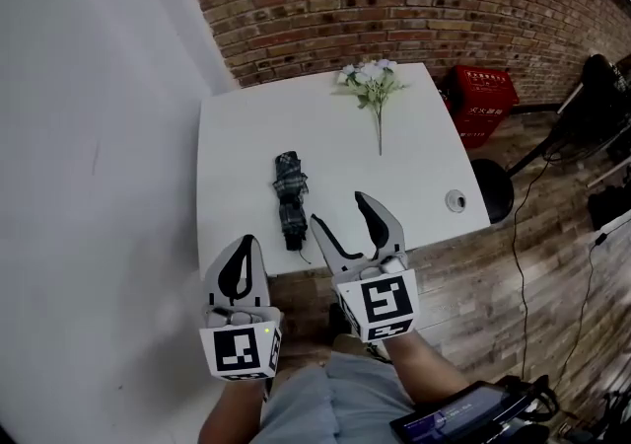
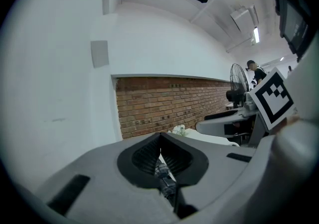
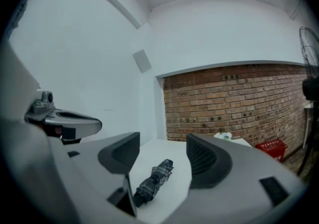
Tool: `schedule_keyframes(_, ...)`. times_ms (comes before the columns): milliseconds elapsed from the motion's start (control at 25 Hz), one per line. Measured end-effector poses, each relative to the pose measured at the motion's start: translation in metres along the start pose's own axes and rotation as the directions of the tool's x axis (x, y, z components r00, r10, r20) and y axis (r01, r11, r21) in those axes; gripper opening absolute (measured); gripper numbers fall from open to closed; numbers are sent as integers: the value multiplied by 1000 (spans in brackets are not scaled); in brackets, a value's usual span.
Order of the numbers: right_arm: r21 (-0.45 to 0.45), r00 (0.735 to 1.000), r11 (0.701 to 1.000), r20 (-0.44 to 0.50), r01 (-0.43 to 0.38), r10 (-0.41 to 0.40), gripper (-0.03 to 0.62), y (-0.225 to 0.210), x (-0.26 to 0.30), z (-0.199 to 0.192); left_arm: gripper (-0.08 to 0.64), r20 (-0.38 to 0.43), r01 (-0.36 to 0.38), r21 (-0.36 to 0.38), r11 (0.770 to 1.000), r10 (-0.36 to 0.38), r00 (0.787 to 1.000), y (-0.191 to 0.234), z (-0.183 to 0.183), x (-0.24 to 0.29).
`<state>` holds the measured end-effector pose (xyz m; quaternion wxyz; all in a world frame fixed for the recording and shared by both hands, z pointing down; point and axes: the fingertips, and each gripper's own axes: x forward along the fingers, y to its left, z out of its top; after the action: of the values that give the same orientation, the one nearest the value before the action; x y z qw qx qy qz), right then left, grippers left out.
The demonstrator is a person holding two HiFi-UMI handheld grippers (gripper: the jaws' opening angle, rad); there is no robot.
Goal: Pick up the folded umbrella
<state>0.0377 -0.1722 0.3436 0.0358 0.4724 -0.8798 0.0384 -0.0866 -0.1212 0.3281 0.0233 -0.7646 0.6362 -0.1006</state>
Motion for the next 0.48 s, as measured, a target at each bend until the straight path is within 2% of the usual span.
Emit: schedule_keyframes(480,-44,997,997,50,-64,66,295,4,51,35,6,74,-88,13,996,87,993,37,34,22)
